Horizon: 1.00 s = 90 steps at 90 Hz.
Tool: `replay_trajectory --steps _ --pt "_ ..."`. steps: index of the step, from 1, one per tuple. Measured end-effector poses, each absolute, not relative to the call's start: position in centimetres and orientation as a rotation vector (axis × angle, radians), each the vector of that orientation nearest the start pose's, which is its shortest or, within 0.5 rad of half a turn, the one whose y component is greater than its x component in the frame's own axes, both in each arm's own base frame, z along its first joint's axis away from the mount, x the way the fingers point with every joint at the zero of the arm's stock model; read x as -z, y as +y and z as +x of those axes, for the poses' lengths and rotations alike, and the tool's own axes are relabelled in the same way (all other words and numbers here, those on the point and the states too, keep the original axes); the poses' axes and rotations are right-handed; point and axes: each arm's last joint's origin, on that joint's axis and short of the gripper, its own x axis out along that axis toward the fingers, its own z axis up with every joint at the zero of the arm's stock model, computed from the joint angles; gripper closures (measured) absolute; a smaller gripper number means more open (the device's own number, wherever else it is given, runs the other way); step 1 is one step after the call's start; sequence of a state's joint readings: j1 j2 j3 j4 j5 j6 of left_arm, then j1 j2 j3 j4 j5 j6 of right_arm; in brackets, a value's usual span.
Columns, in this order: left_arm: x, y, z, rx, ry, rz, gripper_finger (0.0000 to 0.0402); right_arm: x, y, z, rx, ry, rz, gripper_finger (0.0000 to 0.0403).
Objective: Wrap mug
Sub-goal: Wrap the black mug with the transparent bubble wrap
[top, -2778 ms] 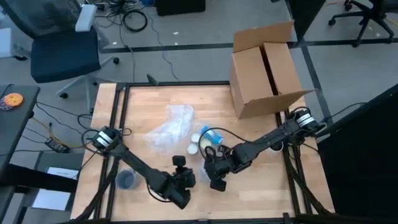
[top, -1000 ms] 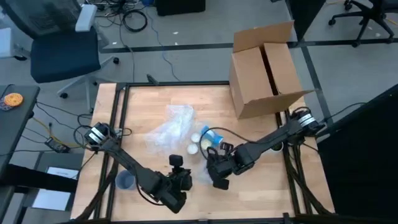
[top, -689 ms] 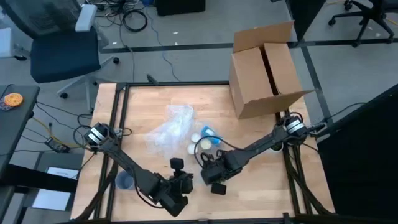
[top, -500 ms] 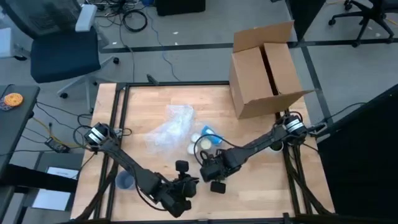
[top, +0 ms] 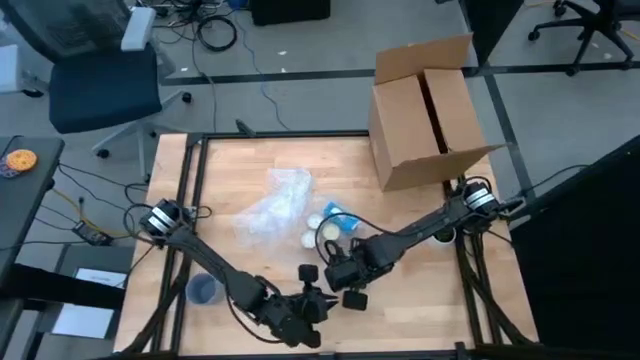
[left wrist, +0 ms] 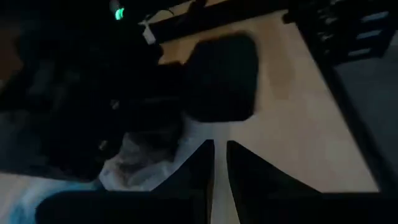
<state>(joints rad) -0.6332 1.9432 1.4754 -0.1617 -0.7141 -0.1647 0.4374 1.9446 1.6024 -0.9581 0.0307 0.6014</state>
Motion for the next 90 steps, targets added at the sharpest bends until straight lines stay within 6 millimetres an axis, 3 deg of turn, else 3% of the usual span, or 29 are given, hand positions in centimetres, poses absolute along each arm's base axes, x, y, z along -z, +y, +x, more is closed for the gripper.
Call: replay_trajectory --steps 29,63,79,90 --pt "-22.8 -22.3 37.9 -0.132 0.517 0.213 0.0373 -24.4 17.3 34.5 0.016 1.303 0.196 0.0403" --pt "-22.7 -22.2 38.0 -0.125 0.520 0.207 0.0373 -28.1 17.2 32.7 0.069 1.157 0.177 0.0403" --pt "-22.7 -22.2 38.0 -0.125 0.521 0.208 0.0373 -27.9 16.9 33.0 0.151 1.107 0.122 0.0403" --pt "-22.7 -22.3 37.9 -0.122 0.524 0.216 0.0373 -26.4 16.0 33.5 0.201 1.121 0.114 0.0403"
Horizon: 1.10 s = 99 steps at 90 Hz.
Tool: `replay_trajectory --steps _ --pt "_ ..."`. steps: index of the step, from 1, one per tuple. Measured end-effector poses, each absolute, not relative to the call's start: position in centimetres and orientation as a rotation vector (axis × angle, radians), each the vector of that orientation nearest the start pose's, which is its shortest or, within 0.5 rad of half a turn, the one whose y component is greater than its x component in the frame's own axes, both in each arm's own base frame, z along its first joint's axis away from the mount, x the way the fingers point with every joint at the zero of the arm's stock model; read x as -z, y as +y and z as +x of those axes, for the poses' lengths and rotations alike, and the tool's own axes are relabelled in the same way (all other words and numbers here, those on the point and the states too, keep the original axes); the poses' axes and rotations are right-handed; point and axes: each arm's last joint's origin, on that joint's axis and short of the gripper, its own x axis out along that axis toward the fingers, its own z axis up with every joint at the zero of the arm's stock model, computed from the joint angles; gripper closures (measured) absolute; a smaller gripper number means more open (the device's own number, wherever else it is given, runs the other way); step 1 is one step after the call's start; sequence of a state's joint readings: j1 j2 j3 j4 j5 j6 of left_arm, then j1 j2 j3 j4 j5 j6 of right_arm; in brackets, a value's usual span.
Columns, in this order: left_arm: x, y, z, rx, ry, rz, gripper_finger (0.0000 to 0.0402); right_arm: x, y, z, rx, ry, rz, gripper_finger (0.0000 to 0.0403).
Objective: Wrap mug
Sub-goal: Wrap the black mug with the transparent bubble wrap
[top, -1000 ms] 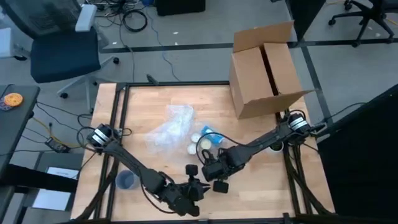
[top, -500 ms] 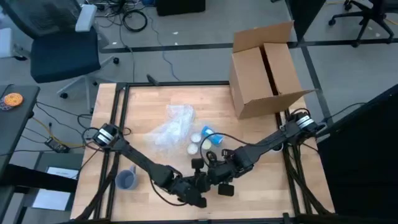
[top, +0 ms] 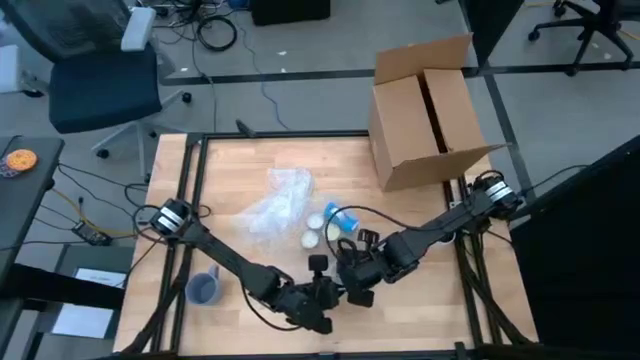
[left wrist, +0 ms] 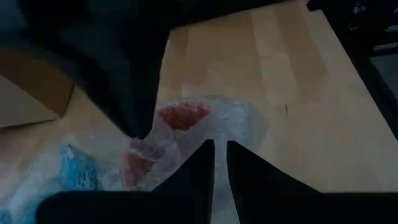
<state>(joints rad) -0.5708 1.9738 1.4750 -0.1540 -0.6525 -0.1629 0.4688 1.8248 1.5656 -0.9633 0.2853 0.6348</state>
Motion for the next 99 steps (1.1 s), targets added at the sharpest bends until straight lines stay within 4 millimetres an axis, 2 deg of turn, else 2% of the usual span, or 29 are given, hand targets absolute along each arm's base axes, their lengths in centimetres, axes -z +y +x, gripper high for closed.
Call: replay_trajectory --steps 16,41,56,66,90,99 --pt "-24.2 -22.5 36.2 -0.118 0.554 0.259 0.0373 -23.9 15.7 33.9 0.197 1.173 0.130 0.0402" --pt "-27.9 -22.3 31.0 -0.259 0.594 0.347 0.0373 -21.0 16.6 35.0 0.130 1.193 0.164 0.0402" --pt "-27.7 -22.4 28.6 -0.310 0.667 0.348 0.0373 -20.5 16.6 35.3 0.089 1.219 0.181 0.0402" --pt "-26.7 -22.6 27.8 -0.353 0.678 0.332 0.0373 -21.4 16.4 34.9 0.081 1.210 0.188 0.0402" --pt "-23.3 -22.5 26.6 -0.392 0.695 0.278 0.0373 -26.3 17.0 34.0 0.098 1.132 0.151 0.0403" --pt "-22.4 -22.2 26.2 -0.410 0.709 0.280 0.0373 -27.3 17.6 34.2 0.096 1.064 0.136 0.0403"
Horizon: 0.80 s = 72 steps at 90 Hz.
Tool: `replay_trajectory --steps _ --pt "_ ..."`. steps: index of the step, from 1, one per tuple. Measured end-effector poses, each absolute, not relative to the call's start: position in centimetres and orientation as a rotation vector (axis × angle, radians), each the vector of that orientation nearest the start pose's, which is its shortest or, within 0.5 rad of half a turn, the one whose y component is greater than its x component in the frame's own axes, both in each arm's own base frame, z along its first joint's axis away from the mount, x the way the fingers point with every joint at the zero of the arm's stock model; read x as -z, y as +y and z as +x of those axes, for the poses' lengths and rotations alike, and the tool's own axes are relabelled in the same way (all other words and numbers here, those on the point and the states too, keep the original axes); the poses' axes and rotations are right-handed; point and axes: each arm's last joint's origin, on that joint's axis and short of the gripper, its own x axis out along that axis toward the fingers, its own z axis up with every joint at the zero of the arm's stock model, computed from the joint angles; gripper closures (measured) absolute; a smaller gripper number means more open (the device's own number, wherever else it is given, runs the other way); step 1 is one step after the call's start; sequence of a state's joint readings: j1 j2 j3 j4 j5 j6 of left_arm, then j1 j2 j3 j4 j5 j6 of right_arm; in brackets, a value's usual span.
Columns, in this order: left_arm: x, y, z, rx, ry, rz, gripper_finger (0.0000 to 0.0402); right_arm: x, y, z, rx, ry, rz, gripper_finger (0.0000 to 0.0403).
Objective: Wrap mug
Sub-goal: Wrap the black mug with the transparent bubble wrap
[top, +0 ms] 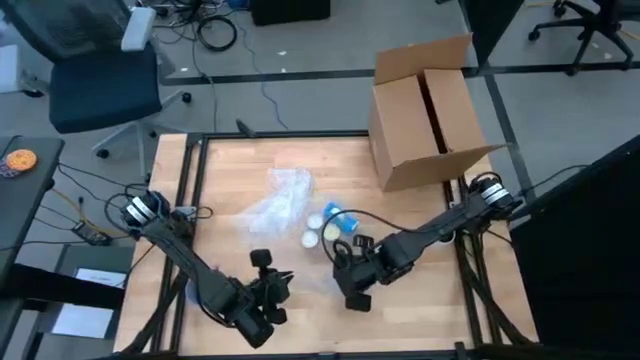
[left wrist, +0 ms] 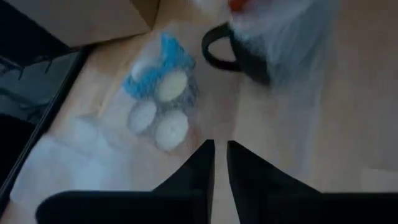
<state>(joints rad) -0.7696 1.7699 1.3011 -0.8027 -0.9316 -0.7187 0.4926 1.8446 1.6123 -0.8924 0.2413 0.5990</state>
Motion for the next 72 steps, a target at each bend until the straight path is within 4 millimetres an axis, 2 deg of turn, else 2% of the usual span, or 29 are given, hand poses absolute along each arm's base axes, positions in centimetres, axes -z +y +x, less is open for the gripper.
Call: replay_trajectory --steps 14,38,54,72 --pt "-21.7 -21.9 26.0 -0.423 0.719 0.278 0.0373 -26.5 18.0 34.6 0.061 1.012 0.139 0.0403" --pt "-21.6 -21.9 25.9 -0.424 0.721 0.280 0.0373 -22.5 16.6 33.8 0.142 1.123 0.170 0.0403" --pt "-21.6 -21.9 25.9 -0.424 0.721 0.280 0.0373 -20.3 16.0 34.1 0.105 1.082 0.235 0.0403" --pt "-21.6 -21.9 26.0 -0.423 0.717 0.274 0.0373 -20.2 15.8 34.3 0.083 1.071 0.257 0.0403"
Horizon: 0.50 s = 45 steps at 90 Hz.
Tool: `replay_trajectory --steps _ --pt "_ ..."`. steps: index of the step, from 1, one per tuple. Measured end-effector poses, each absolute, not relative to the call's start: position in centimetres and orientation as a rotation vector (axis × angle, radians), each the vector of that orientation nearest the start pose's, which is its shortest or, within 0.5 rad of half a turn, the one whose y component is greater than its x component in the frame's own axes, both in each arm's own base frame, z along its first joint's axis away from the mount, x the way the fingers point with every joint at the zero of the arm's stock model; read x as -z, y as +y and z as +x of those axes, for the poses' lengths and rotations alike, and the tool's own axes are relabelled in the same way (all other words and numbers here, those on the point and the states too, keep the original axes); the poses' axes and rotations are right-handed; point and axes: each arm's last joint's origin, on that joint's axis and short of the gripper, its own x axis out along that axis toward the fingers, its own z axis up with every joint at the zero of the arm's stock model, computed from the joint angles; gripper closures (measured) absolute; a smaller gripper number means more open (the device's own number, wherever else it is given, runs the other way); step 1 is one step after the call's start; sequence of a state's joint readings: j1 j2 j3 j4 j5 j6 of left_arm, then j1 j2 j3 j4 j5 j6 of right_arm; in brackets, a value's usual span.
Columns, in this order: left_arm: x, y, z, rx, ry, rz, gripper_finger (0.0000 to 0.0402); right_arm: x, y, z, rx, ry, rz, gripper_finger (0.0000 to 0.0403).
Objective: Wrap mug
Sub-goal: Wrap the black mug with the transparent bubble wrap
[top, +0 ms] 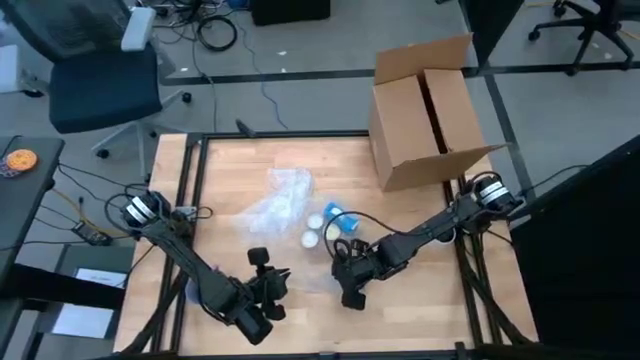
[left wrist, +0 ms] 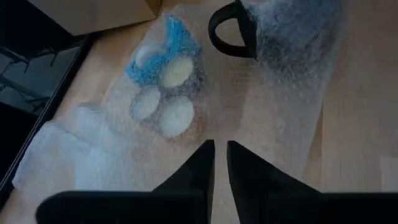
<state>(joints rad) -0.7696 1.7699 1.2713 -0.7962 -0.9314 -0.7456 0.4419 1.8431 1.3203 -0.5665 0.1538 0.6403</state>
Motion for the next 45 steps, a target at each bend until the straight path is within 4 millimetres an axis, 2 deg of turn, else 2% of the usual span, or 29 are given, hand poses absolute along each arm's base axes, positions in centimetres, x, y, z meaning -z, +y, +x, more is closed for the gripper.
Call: replay_trajectory --steps 8,29,36,45 --pt "-21.6 -22.0 26.1 -0.423 0.710 0.263 0.0373 -21.4 16.1 34.6 0.055 1.070 0.219 0.0403" --pt "-21.7 -22.0 26.2 -0.423 0.702 0.251 0.0373 -26.8 17.7 34.5 0.044 1.046 0.133 0.0403" --pt "-21.7 -22.0 26.2 -0.423 0.701 0.249 0.0373 -27.6 17.9 34.4 0.068 1.031 0.129 0.0403" --pt "-21.7 -22.0 26.3 -0.422 0.700 0.248 0.0373 -27.6 18.0 34.4 0.074 1.028 0.146 0.0403"
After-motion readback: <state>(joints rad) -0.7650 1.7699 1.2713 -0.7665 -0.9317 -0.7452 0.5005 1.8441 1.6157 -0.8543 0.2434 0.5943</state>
